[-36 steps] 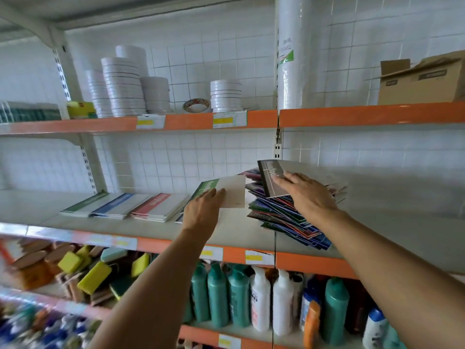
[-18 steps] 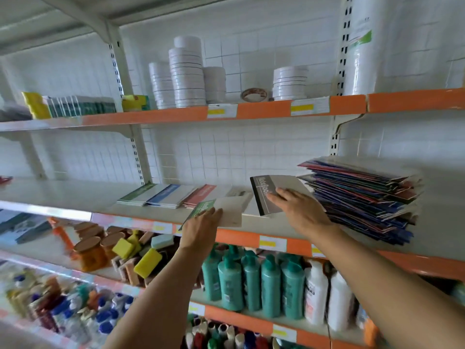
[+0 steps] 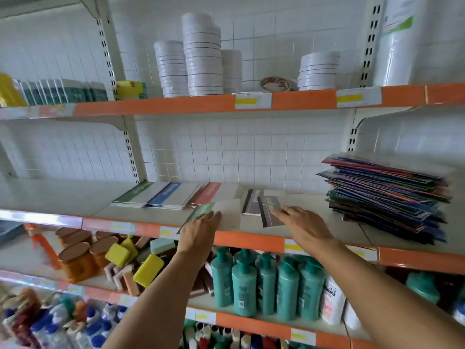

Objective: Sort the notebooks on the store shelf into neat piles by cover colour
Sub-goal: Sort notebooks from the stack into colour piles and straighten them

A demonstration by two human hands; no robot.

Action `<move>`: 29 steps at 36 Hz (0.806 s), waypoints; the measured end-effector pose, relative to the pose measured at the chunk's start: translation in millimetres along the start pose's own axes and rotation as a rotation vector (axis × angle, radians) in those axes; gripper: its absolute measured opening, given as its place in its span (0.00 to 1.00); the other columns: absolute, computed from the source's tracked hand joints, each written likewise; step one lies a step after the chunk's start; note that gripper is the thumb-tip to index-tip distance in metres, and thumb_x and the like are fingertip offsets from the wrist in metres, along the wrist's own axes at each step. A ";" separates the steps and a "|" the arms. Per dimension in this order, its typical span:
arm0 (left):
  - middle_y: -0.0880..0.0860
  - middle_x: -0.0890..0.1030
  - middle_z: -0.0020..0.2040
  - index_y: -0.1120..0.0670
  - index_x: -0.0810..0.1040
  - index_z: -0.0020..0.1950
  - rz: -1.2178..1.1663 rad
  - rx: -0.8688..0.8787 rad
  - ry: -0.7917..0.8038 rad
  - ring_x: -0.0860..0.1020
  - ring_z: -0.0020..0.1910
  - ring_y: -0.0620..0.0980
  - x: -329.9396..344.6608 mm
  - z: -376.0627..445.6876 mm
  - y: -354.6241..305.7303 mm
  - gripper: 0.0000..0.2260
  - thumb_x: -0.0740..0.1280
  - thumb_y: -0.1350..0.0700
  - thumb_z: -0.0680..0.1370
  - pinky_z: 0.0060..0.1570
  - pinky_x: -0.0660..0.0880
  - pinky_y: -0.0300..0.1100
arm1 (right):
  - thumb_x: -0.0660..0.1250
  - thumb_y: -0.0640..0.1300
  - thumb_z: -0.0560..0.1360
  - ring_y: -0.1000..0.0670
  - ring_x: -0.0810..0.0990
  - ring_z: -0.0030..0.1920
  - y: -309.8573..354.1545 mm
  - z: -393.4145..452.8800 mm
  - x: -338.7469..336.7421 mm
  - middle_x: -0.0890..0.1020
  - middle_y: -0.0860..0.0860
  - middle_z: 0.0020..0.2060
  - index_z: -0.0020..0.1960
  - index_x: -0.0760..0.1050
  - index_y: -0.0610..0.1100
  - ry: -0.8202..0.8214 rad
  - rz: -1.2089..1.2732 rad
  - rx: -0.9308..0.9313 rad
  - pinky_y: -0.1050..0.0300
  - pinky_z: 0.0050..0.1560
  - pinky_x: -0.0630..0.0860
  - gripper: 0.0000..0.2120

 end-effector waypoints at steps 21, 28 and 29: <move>0.50 0.71 0.71 0.48 0.63 0.75 -0.058 -0.023 -0.029 0.73 0.66 0.55 60.4 113.6 15.3 0.24 0.55 0.64 0.80 0.59 0.74 0.49 | 0.51 0.37 0.81 0.42 0.70 0.66 -26.9 124.6 69.4 0.69 0.46 0.68 0.73 0.61 0.50 0.099 -0.013 -0.002 0.50 0.59 0.72 0.22; 0.48 0.70 0.70 0.47 0.63 0.74 -0.038 -0.031 -0.041 0.74 0.65 0.54 74.3 133.8 24.1 0.24 0.55 0.63 0.79 0.56 0.74 0.48 | 0.50 0.36 0.80 0.43 0.68 0.67 -31.1 143.9 92.0 0.67 0.48 0.70 0.76 0.56 0.50 0.195 0.052 -0.027 0.51 0.56 0.72 0.26; 0.48 0.70 0.70 0.47 0.64 0.74 -0.042 -0.031 -0.043 0.74 0.65 0.54 75.8 135.7 25.8 0.24 0.55 0.63 0.79 0.56 0.75 0.47 | 0.51 0.40 0.82 0.44 0.68 0.67 -31.0 146.3 95.0 0.67 0.48 0.70 0.76 0.55 0.50 0.221 0.062 -0.032 0.50 0.56 0.72 0.24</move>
Point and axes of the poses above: each hand's wrist, its own z-axis towards the middle knuckle, its own x-axis out of the palm, y = z × x, the point moved 3 cm from there along z, towards the middle knuckle
